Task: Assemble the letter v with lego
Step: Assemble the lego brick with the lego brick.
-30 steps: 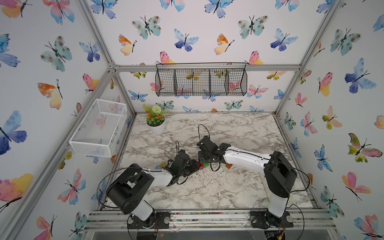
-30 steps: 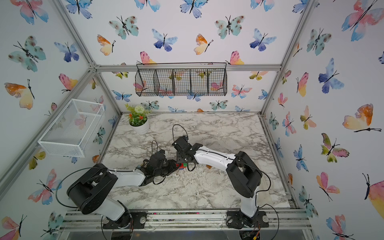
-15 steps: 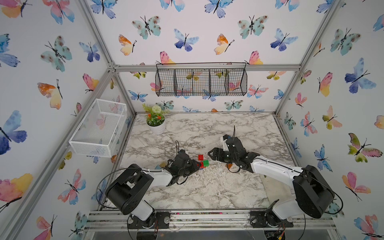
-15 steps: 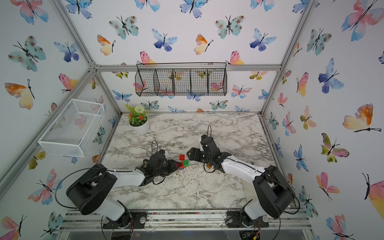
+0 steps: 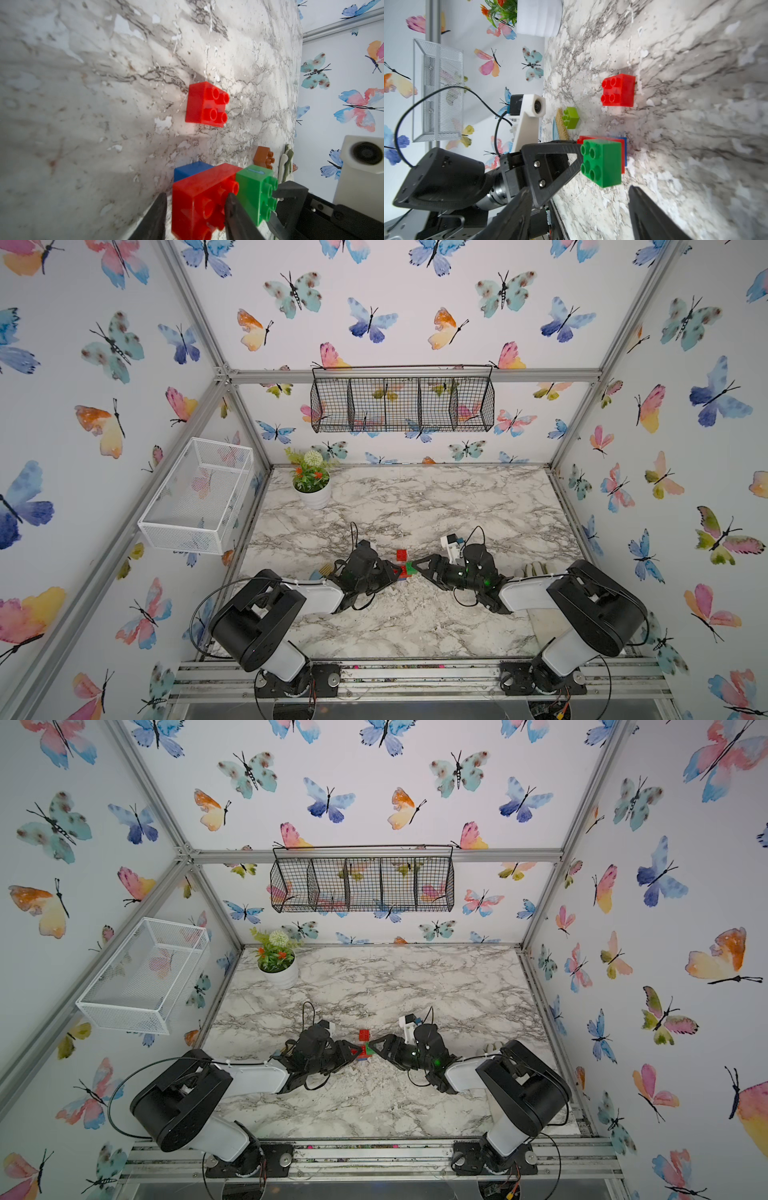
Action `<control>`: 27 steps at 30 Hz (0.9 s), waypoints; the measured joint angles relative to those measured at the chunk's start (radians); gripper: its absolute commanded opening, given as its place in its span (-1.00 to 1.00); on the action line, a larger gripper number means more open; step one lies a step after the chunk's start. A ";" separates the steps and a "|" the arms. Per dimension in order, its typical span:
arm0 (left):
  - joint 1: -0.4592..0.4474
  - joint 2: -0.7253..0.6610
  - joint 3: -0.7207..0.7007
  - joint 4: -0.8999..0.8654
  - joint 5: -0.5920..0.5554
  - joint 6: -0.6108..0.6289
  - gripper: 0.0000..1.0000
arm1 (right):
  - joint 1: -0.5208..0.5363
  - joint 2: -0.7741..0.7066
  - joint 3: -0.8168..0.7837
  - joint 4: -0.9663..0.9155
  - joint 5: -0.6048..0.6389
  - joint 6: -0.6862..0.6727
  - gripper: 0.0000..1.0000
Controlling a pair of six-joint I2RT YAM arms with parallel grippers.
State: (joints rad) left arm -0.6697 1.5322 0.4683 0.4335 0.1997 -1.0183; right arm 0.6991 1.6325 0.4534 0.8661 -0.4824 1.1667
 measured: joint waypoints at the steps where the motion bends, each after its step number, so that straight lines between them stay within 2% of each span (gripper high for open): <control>1: 0.000 0.000 0.000 0.000 0.000 0.000 -0.09 | 0.000 0.018 -0.001 0.030 -0.002 0.013 0.46; 18: 0.000 0.014 0.006 0.011 0.006 0.000 -0.10 | 0.000 0.187 -0.002 0.184 -0.004 0.101 0.31; 27: 0.000 0.023 0.009 0.021 0.011 0.000 -0.11 | 0.020 0.218 0.011 0.230 0.008 0.123 0.31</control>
State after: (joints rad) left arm -0.6697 1.5555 0.4770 0.4549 0.2111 -1.0187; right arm 0.7189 1.8507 0.4648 1.0966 -0.4740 1.2896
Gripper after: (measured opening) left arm 0.448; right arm 0.658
